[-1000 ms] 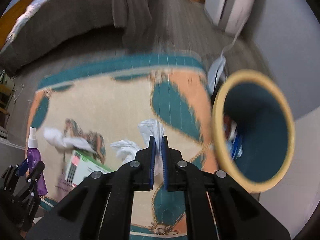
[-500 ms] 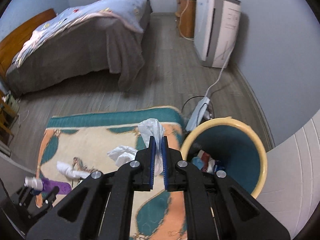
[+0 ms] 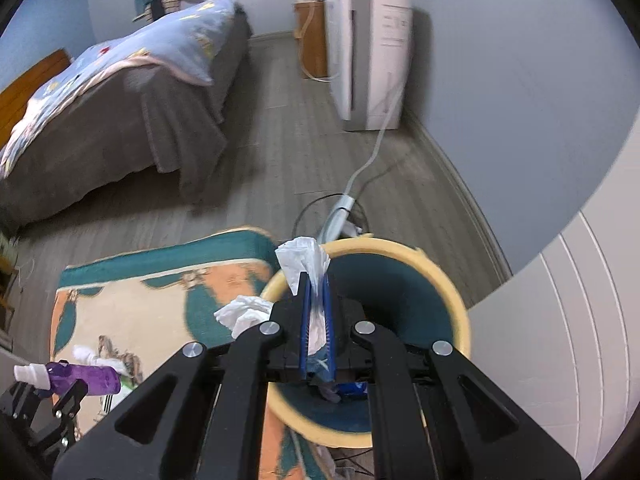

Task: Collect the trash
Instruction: 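Carry the spray bottle and tissue over the bin with both grippers, then open both grippers to drop the spray bottle and tissue into the bin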

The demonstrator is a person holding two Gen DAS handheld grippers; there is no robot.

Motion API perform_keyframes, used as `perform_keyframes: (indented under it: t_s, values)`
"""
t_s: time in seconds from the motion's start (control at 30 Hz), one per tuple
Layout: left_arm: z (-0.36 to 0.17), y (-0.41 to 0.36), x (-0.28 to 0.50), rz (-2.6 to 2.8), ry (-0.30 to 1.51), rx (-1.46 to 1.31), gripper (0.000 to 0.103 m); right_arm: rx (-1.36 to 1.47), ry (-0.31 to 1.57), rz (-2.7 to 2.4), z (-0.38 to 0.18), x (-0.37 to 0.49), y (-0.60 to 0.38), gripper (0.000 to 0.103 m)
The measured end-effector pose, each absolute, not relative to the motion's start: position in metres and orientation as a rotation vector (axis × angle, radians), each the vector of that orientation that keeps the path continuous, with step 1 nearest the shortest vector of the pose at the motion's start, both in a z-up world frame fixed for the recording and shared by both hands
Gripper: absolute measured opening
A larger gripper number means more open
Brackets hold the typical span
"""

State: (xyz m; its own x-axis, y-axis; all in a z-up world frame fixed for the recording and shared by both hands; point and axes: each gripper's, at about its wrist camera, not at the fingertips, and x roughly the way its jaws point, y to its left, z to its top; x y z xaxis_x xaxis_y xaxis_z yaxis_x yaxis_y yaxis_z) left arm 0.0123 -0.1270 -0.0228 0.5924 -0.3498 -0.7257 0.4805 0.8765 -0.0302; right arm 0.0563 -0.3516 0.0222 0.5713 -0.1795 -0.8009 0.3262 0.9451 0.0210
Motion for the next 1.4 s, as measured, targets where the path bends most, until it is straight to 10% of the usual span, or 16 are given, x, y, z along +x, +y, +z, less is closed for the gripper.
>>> perform_keyframes:
  t_s: [1.03,1.27,1.4]
  values:
    - [-0.031,-0.308,0.040,-0.771,0.794,0.275,0.035,0.328,0.959,-0.528,-0.020,0.039,-0.437,0.009]
    - [-0.027,-0.300,0.034,-0.770,0.780,0.270,0.057,0.311,0.956,-0.513,-0.018,0.043,-0.428,0.050]
    - [-0.025,-0.280,0.029,-0.743,0.777,0.243,0.086,0.320,0.941,-0.483,-0.015,0.046,-0.421,0.086]
